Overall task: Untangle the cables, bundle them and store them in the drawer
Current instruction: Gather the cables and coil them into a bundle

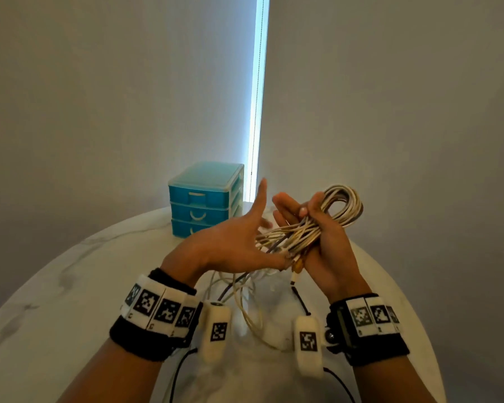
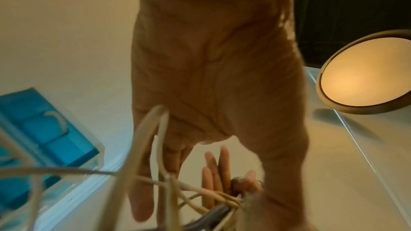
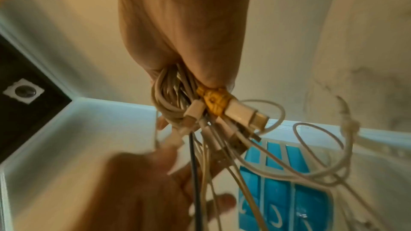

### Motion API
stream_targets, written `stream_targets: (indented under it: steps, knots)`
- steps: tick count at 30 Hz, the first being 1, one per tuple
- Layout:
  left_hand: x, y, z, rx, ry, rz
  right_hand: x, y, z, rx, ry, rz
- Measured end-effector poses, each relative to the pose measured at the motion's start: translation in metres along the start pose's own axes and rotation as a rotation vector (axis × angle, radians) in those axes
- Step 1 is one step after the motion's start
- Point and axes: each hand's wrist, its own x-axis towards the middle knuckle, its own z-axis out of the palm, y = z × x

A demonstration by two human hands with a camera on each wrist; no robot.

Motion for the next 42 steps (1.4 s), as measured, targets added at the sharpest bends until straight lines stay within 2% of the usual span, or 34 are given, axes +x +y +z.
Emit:
stream_targets:
  steps: [3,6,9,11,13,17,19,23,25,28,30,33,34,36,38,42]
  knots:
    - [0.002,-0.009,-0.004,-0.046,-0.009,-0.004,-0.004,-0.01,0.001,0.09,-0.011,0.037]
    - [0.002,-0.02,-0.008,-0.258,-0.025,0.046,-0.004,-0.014,-0.002,0.166,-0.011,0.064]
    - [0.004,-0.025,-0.001,-0.372,-0.056,0.004,-0.005,-0.013,-0.002,0.202,0.001,0.089]
    - [0.006,-0.027,0.002,-0.306,-0.074,-0.027,-0.004,-0.014,-0.004,0.208,0.015,0.084]
    - [0.007,-0.036,0.001,-0.153,-0.058,-0.116,-0.003,-0.021,-0.011,0.258,0.048,0.045]
    - [0.004,-0.068,-0.012,0.026,0.107,-0.245,0.002,-0.042,-0.03,0.315,0.084,-0.087]
    - [-0.003,-0.081,-0.023,0.093,0.145,-0.298,0.0,-0.054,-0.036,0.258,0.121,-0.155]
    - [-0.017,-0.117,-0.05,0.228,0.252,-0.494,-0.008,-0.076,-0.05,0.173,0.21,-0.342]
    - [-0.022,-0.117,-0.061,0.197,0.321,-0.439,-0.006,-0.077,-0.053,0.136,0.226,-0.366]
    - [-0.016,-0.074,-0.056,0.037,0.348,-0.191,-0.001,-0.064,-0.043,0.066,0.213,-0.335]
    - [-0.007,-0.04,-0.039,-0.068,0.263,-0.055,-0.002,-0.056,-0.027,0.117,0.126,-0.316]
    - [0.009,-0.014,0.001,-0.137,0.093,0.06,-0.006,-0.049,-0.013,0.373,-0.015,-0.271]
    - [0.014,-0.012,0.013,-0.135,0.077,0.095,-0.006,-0.047,-0.014,0.438,-0.034,-0.253]
    - [0.024,-0.017,0.031,-0.151,0.122,0.113,-0.004,-0.044,-0.017,0.542,-0.071,-0.205]
    - [0.027,-0.024,0.035,-0.174,0.162,0.045,-0.003,-0.045,-0.023,0.621,-0.082,-0.172]
    - [0.016,-0.035,0.013,-0.299,0.191,-0.004,0.004,-0.05,-0.049,0.635,0.063,-0.187]
